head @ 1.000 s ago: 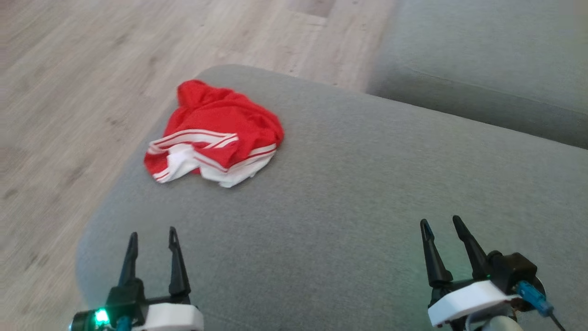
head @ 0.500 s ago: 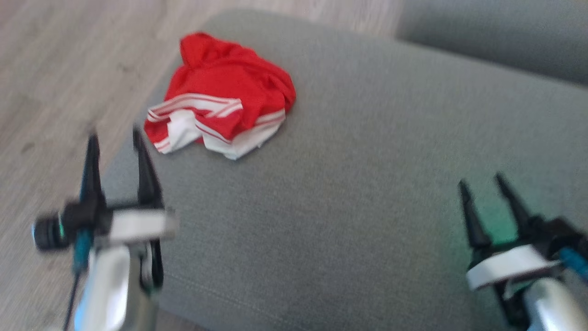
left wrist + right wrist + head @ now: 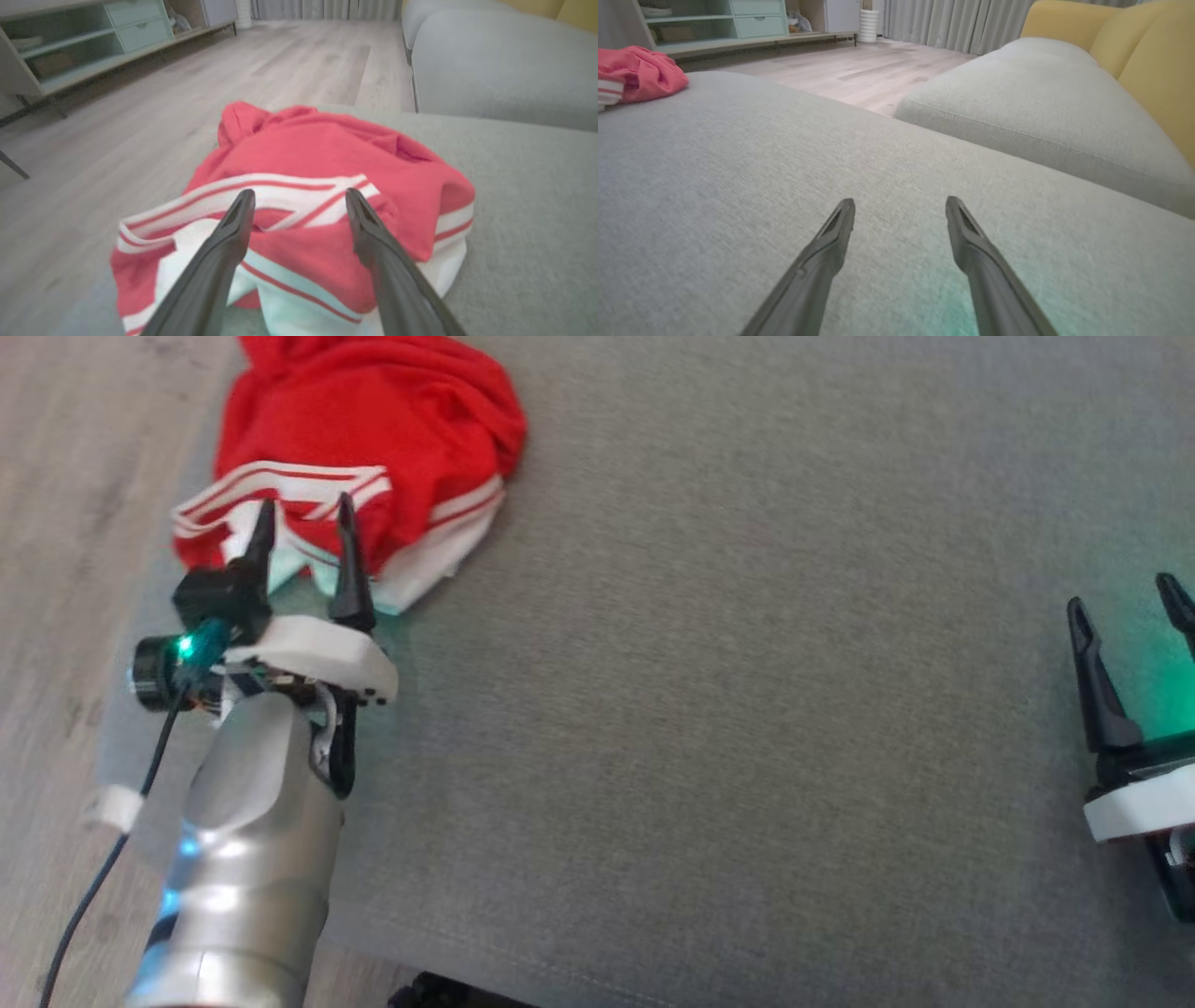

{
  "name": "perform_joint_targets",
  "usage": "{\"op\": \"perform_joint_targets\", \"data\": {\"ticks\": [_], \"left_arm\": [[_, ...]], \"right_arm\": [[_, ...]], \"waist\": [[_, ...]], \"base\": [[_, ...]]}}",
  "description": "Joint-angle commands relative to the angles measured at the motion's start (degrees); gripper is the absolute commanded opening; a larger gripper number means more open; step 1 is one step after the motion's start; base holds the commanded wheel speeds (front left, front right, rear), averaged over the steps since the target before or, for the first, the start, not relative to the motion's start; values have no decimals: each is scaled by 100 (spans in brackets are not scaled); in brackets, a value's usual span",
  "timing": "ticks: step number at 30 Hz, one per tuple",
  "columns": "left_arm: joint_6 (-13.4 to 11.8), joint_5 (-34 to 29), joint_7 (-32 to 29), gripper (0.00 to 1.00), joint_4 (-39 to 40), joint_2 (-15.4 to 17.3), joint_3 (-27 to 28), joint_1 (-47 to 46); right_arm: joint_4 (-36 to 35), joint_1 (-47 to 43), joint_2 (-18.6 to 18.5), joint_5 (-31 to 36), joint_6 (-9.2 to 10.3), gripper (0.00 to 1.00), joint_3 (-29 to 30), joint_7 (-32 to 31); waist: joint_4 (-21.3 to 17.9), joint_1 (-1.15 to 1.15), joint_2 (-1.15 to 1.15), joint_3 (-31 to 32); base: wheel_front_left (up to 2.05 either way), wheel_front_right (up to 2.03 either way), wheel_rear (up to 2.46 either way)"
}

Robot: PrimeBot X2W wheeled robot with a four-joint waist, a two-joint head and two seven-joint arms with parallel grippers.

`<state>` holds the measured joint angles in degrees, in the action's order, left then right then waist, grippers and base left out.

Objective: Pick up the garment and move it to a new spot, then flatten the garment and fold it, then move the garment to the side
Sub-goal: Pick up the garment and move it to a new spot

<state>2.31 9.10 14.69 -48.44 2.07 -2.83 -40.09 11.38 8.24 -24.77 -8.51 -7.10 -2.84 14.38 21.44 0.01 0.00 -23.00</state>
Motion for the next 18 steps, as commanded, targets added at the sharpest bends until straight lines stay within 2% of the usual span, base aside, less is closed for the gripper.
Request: {"op": "perform_joint_targets", "data": {"ticks": [1, 4, 8, 9, 13, 18], "left_arm": [[41, 56, 12, 100, -238, 154, 104, -255], [87, 145, -64, 100, -900, 141, 92, -530], [46, 196, -9, 100, -1326, 217, 142, -770], [26, 207, 5, 0, -1359, 230, 161, -793], [-5, 232, 26, 0, -1146, 283, 242, -784], [110, 235, 29, 0, -76, 473, 468, -477]], "right_arm": [[-209, 21, -176, -7, -39, 100, -53, 62], [-254, 27, -192, -6, -39, 100, -59, 62], [-266, 103, -99, -1, -39, 100, -92, 62], [-257, 113, -67, 2, -39, 100, -92, 62], [-205, 136, 114, 8, -39, 100, -48, 62], [-113, 170, 467, -12, -39, 100, -93, 62]], "waist": [[-210, -1, 0, -228], [-320, -1, 0, -335], [-484, -1, 0, -405], [-513, -1, 0, -399], [-626, -1, 0, -278], [-896, -1, 0, 153]], "base": [[0, 0, 0], [0, 0, 0], [0, 0, 0], [0, 0, 0], [0, 0, 0], [0, 0, 0]]}}
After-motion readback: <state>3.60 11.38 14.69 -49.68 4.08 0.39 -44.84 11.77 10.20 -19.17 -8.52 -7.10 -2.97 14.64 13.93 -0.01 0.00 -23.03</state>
